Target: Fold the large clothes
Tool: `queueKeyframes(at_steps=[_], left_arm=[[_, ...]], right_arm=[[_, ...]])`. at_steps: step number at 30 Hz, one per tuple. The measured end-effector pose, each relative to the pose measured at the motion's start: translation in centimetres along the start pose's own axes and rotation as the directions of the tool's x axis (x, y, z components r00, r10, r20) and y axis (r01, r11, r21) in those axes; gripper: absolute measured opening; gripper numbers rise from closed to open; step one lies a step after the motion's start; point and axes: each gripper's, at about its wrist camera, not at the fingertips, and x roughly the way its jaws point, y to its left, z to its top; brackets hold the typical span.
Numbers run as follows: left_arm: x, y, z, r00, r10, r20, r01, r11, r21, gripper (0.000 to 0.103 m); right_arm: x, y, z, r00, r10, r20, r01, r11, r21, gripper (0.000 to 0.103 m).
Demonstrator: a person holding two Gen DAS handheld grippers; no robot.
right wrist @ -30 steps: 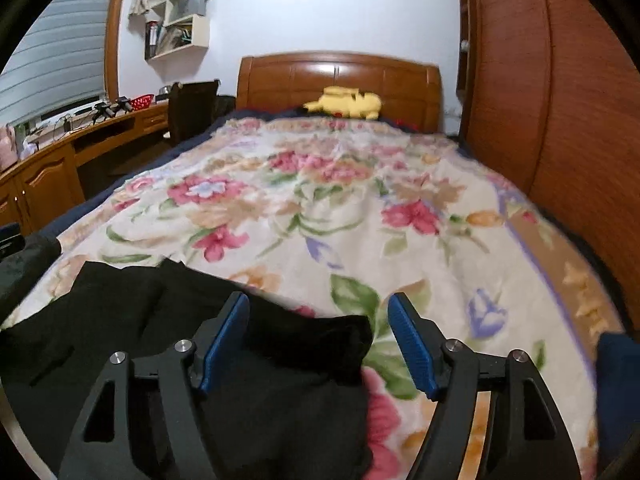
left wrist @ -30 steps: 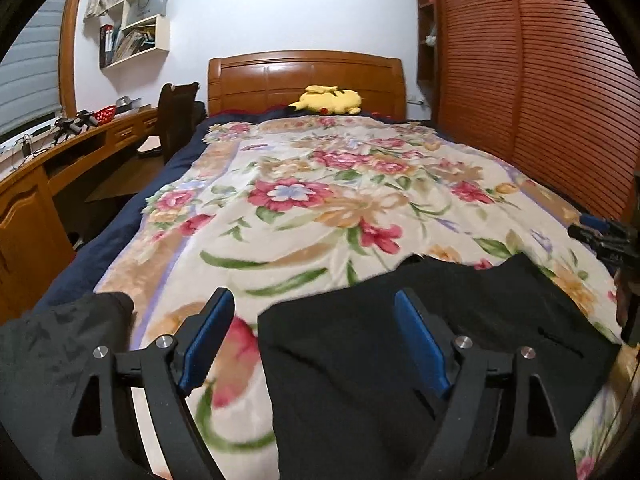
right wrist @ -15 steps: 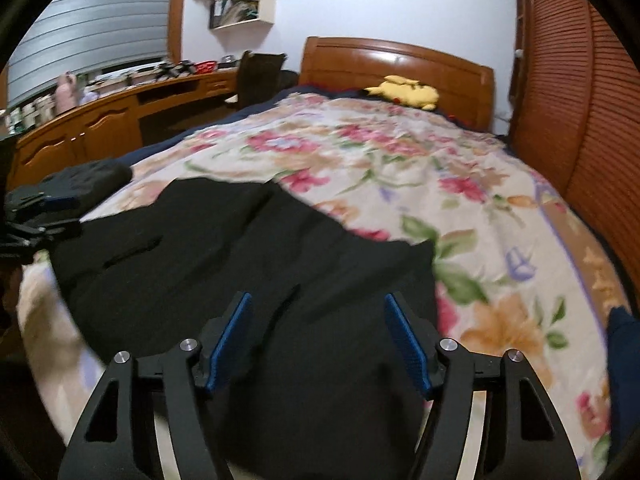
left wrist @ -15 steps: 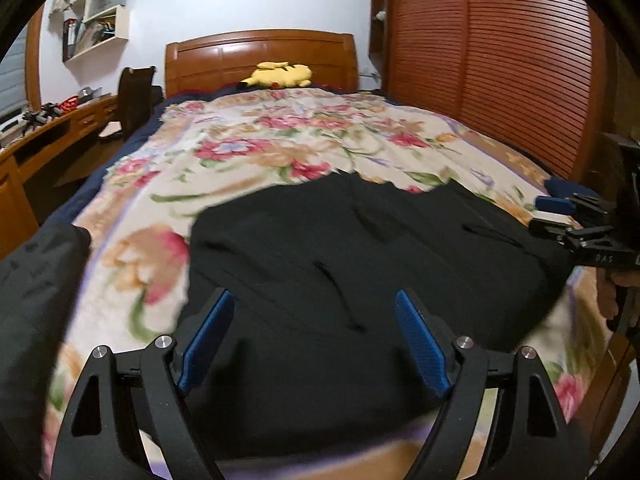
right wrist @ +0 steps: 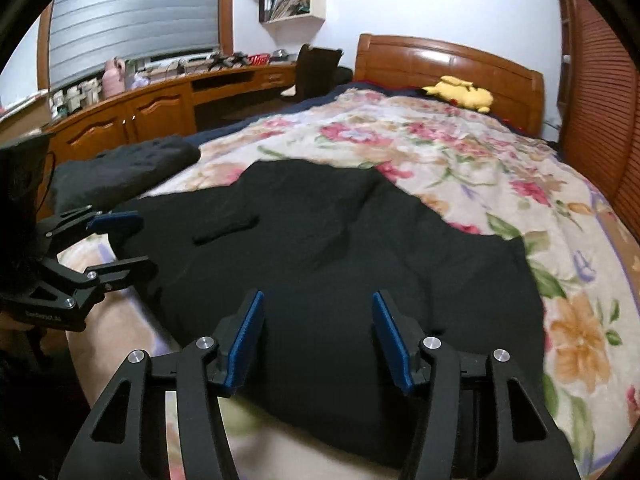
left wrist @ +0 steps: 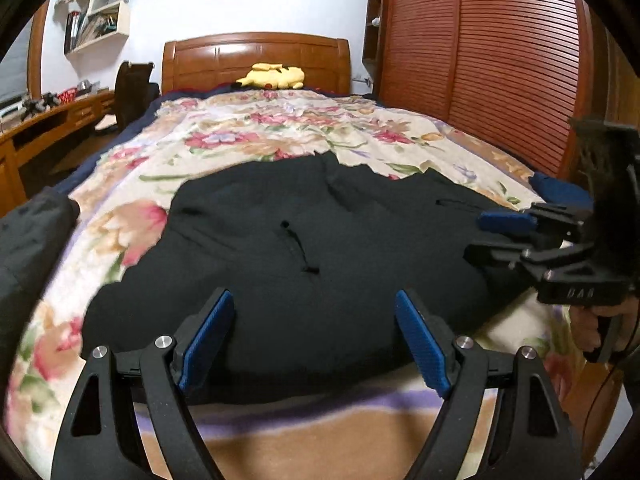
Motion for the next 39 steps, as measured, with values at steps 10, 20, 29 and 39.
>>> queueKeyframes(at_steps=[10, 20, 29, 39], left_arm=[[1.0, -0.3, -1.1, 0.999, 0.035, -0.021, -0.033, 0.997, 0.065, 0.083], [1.0, 0.0, -1.5, 0.999, 0.035, -0.018, -0.034, 0.998, 0.045, 0.083], [1.2, -0.3, -1.6, 0.999, 0.044, -0.024, -0.043, 0.998, 0.056, 0.084], [1.2, -0.1, -1.6, 0.999, 0.040, -0.025, -0.039, 0.998, 0.046, 0.083]], right_arm=[[3.0, -1.1, -0.7, 0.995, -0.029, -0.094, 0.027, 0.999, -0.023, 0.058], [1.5, 0.1, 0.9, 0.998, -0.056, -0.001, 0.056, 0.998, -0.029, 0.054], [4.8, -0.2, -1.2, 0.992, -0.061, -0.112, 0.060, 0.998, -0.017, 0.049], [-0.8, -3.1, -1.6, 0.988, -0.146, -0.056, 0.146, 0.989, 0.006, 0.049]])
